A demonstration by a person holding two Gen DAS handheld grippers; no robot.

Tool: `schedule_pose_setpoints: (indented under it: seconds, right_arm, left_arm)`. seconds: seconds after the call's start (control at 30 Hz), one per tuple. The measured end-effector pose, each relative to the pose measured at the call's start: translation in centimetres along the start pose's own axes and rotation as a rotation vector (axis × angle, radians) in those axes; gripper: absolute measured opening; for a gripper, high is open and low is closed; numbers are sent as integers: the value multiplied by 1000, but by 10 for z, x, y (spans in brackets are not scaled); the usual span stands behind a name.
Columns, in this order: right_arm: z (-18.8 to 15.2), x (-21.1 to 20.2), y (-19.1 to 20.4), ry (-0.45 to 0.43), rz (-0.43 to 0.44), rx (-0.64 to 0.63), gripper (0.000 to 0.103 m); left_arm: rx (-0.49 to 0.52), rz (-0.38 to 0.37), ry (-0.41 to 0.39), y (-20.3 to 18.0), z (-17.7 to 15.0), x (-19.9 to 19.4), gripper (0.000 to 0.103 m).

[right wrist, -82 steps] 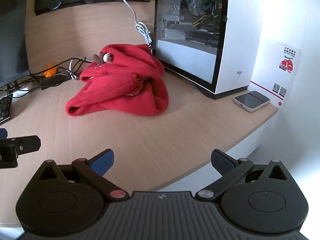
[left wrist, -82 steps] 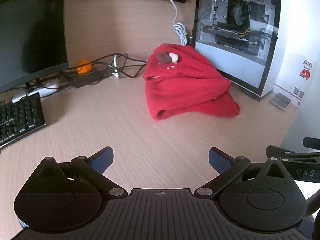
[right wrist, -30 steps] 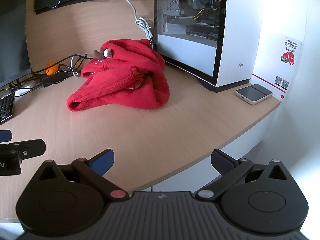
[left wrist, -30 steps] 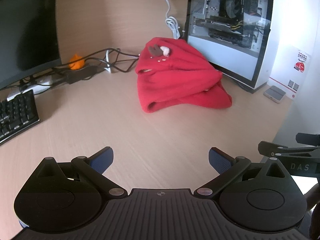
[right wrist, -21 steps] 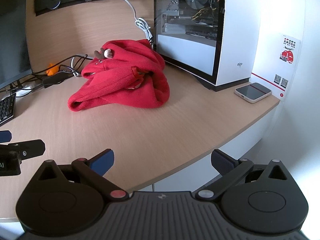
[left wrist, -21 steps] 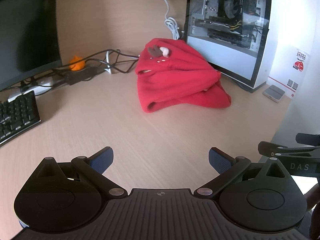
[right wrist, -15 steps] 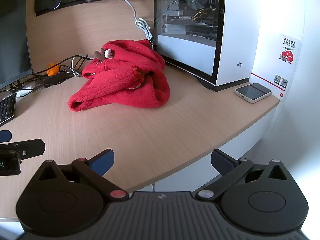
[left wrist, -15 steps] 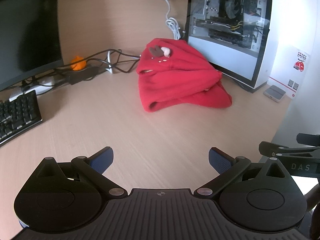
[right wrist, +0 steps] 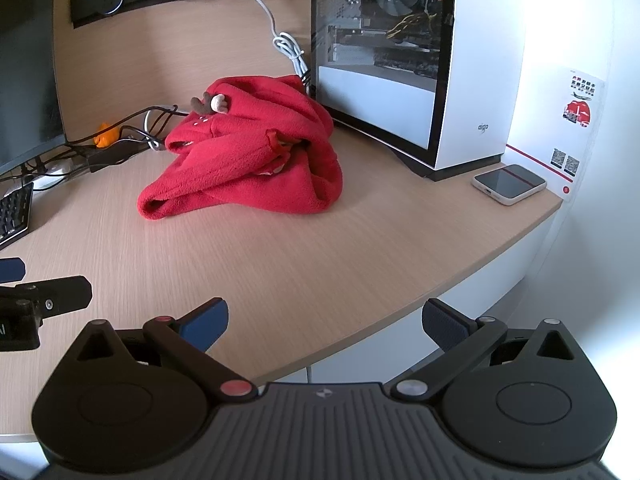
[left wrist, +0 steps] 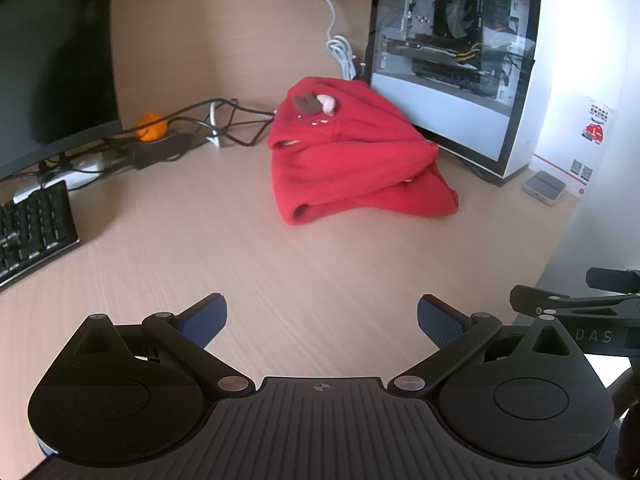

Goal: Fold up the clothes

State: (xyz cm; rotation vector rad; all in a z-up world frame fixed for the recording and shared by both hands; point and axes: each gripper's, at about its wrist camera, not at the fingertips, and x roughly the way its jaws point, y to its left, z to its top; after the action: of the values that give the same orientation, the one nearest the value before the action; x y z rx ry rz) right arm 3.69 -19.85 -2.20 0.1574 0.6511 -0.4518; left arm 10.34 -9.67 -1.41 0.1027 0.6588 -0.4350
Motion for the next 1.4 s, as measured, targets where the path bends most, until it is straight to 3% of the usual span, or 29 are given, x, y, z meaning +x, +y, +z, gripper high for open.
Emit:
schedule_pose_setpoints:
  seconds: [1.4]
  right_arm:
    - [1,7,-8,17,-16,9,103]
  left_arm:
    - [22,0,20,-7,3,10,103]
